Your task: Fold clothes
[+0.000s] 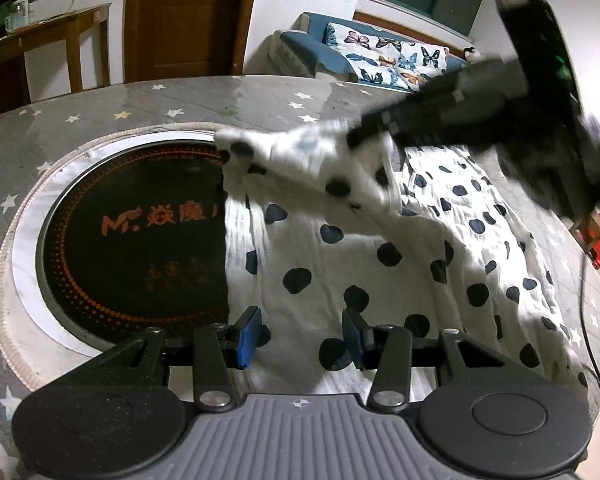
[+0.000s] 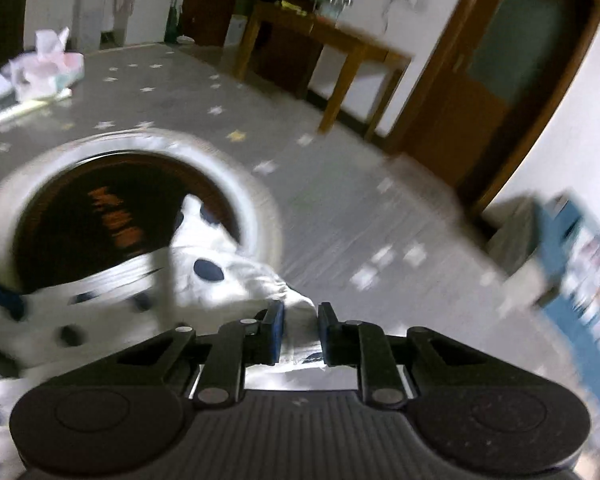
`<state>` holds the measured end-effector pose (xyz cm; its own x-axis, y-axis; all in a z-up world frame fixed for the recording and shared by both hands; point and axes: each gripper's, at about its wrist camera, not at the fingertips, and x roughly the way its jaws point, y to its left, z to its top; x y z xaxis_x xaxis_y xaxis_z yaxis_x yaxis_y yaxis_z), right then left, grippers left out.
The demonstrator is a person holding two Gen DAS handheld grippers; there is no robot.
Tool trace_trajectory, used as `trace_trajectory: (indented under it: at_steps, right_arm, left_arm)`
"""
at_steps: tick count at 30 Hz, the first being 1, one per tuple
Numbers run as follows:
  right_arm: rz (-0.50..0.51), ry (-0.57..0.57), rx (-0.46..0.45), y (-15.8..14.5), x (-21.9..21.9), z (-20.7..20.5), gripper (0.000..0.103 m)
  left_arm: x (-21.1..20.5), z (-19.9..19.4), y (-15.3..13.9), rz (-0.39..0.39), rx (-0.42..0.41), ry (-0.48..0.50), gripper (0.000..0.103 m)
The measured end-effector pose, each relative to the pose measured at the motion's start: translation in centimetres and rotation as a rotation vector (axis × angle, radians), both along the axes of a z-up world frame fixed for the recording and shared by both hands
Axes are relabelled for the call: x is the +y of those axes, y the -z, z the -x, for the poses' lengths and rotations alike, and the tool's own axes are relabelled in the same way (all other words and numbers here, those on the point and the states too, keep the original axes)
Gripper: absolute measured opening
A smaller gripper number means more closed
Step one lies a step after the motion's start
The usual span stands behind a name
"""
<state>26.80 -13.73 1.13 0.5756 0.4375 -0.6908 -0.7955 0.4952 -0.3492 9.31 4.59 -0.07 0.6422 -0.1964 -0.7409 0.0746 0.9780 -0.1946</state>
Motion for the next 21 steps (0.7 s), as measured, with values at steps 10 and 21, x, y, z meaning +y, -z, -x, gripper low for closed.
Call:
trace_trajectory:
  at_steps: [10,21]
  right_arm:
    - [0.020,0.246,-0.180,0.4,1.1,-7.4,0.018]
    - [-0.277,0.253,0.230,0.5,-0.8,-9.1,0.021]
  left_arm:
    - [0.2,-0.2,0.4,0.013,0.006,0.010,0.050]
    - [0.2,-0.3,0.5,0.014,0.001,0.018,0.052]
